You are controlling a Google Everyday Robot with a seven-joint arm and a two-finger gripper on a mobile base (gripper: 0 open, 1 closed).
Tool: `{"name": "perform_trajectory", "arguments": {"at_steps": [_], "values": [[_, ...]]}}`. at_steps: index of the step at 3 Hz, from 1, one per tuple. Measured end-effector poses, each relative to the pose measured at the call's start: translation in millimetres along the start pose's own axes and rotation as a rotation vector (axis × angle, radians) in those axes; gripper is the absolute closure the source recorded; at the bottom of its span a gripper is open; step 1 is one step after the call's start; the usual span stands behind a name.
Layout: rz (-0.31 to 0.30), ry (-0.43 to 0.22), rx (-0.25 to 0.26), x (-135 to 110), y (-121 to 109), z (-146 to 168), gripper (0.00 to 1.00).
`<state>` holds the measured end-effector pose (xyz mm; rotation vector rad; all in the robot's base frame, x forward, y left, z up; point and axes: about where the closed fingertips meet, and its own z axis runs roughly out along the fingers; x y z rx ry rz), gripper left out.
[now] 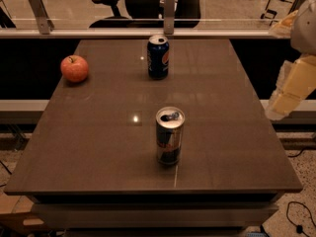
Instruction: Knock pepsi can over
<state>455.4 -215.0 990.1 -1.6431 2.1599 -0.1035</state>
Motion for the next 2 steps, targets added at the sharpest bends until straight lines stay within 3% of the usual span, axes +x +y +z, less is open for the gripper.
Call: {"name": "perform_trajectory", "arguments": {"at_steps": [2], "values": [[0.057,-0.168,0.092,-9.7,-39.8,0.5,0.0]]}}
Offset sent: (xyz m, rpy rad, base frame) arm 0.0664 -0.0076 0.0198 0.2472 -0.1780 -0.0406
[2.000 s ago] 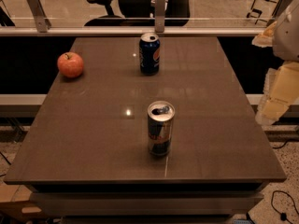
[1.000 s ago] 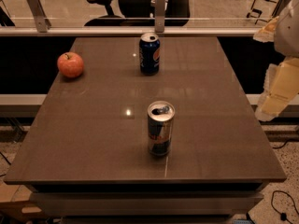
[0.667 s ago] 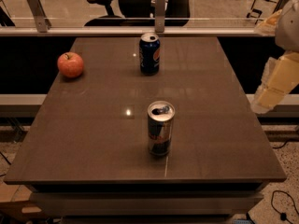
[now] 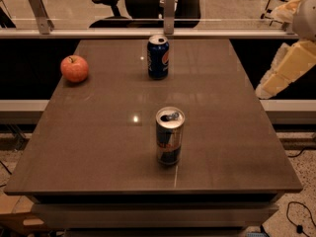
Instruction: Knock pepsi can over
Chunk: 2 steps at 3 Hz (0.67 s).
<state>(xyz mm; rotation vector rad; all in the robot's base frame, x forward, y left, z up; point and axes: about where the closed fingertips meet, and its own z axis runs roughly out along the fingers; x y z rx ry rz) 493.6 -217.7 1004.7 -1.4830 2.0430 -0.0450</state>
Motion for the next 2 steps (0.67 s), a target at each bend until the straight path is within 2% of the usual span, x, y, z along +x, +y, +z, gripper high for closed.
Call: {"name": "perform_trajectory", "arguments": {"at_steps": [2], "values": [[0.055,-0.131,0.013,-1.4,-44.1,22.0,0.0]]}}
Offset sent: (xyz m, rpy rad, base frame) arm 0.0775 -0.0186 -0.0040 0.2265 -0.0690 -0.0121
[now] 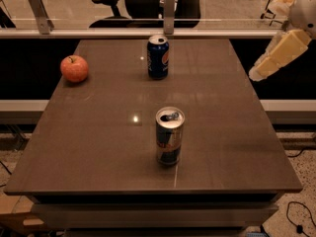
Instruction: Knock pepsi can over
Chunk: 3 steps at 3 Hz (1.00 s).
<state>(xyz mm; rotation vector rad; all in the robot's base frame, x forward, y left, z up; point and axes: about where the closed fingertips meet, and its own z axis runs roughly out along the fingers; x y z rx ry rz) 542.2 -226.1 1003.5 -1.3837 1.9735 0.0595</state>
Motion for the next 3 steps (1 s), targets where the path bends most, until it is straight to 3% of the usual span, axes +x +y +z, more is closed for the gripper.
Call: {"name": "perform_trajectory", "arguments": {"at_steps": [3], "values": [[0.137,-0.318,-0.02,-1.8,-28.0,56.8,0.0]]}}
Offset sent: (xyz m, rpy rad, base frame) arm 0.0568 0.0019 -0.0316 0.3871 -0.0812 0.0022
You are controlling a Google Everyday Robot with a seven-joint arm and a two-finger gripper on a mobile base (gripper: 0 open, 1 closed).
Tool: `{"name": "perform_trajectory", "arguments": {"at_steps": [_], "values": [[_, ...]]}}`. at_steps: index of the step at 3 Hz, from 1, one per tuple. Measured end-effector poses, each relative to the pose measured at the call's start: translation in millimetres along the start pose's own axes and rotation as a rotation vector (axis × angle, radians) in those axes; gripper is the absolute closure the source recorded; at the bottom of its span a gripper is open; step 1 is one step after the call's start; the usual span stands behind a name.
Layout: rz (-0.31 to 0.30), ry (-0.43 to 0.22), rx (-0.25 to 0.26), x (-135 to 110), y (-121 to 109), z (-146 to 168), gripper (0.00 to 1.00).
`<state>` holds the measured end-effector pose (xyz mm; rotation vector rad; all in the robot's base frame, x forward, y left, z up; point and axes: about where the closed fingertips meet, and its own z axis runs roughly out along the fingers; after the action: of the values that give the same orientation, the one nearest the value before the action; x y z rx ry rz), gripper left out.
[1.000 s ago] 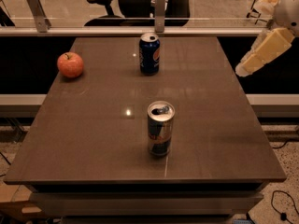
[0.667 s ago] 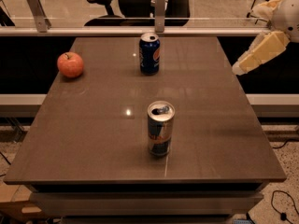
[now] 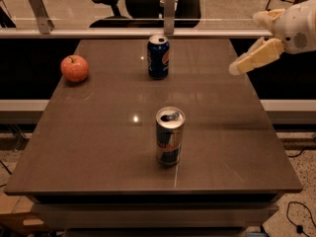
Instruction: Knock pepsi can over
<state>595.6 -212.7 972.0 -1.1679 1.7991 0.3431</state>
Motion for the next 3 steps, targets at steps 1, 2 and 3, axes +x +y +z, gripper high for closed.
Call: {"name": "perform_trajectory", "arguments": {"at_steps": [1,2,3], "values": [[0.022,-0.071,-0.026,-2.6,-2.9,20.5,0.0],[0.033,-0.107,-0.067,-6.5,-1.0,42.1,0.0],[0.033,-0.107,-0.067,-6.5,-1.0,42.2,0.0]]}}
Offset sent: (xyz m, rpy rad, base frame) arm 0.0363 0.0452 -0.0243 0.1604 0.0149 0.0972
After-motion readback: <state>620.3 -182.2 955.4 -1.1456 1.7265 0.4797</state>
